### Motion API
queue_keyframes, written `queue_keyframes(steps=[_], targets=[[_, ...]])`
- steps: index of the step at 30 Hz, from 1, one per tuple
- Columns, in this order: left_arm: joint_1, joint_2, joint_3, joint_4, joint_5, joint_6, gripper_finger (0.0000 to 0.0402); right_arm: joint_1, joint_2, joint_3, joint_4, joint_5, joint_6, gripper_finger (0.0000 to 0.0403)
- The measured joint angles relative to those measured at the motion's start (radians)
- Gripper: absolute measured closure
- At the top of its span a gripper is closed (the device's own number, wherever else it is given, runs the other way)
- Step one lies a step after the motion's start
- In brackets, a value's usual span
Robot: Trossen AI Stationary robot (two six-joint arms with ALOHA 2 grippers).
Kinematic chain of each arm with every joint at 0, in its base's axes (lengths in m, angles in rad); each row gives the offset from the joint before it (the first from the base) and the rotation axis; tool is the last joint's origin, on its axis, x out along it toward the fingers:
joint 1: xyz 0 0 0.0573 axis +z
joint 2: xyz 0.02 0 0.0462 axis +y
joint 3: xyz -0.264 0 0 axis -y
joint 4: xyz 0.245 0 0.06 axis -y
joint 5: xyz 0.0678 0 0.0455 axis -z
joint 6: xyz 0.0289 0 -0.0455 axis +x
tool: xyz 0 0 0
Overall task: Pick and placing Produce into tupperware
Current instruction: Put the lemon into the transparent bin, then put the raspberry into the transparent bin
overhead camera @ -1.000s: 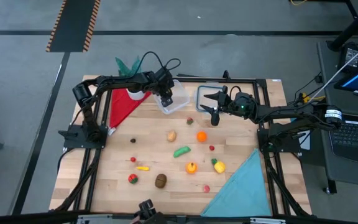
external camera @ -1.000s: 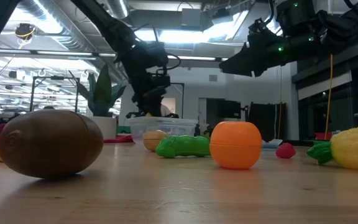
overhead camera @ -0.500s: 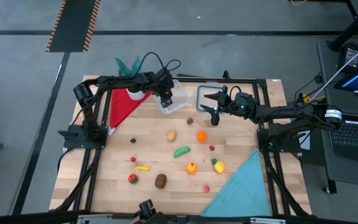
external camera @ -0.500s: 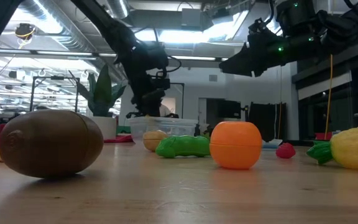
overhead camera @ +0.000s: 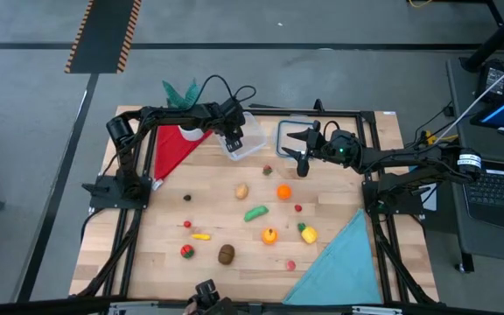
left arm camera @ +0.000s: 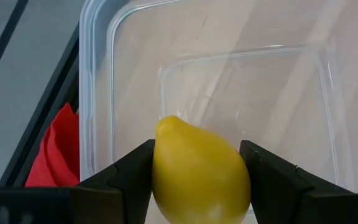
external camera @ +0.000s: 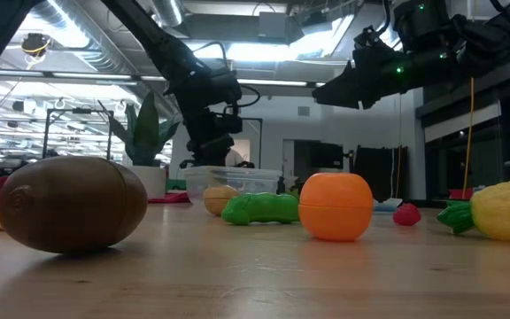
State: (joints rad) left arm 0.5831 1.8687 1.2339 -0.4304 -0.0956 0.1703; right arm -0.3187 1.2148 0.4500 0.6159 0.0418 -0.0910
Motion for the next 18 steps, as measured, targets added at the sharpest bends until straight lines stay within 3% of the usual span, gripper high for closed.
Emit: queue_keyframes(steps=[10, 18], targets=[[-0.003, 0.000, 0.000, 0.037, -0.008, 0.043, 0.0154, 0.000, 0.000, 0.000, -0.005, 0.000, 0.000, 0.0155], [-0.004, -0.006, 0.000, 0.035, -0.009, 0.095, 0.0148, 0.000, 0.000, 0.000, -0.008, 0.000, -0.020, 0.0155]])
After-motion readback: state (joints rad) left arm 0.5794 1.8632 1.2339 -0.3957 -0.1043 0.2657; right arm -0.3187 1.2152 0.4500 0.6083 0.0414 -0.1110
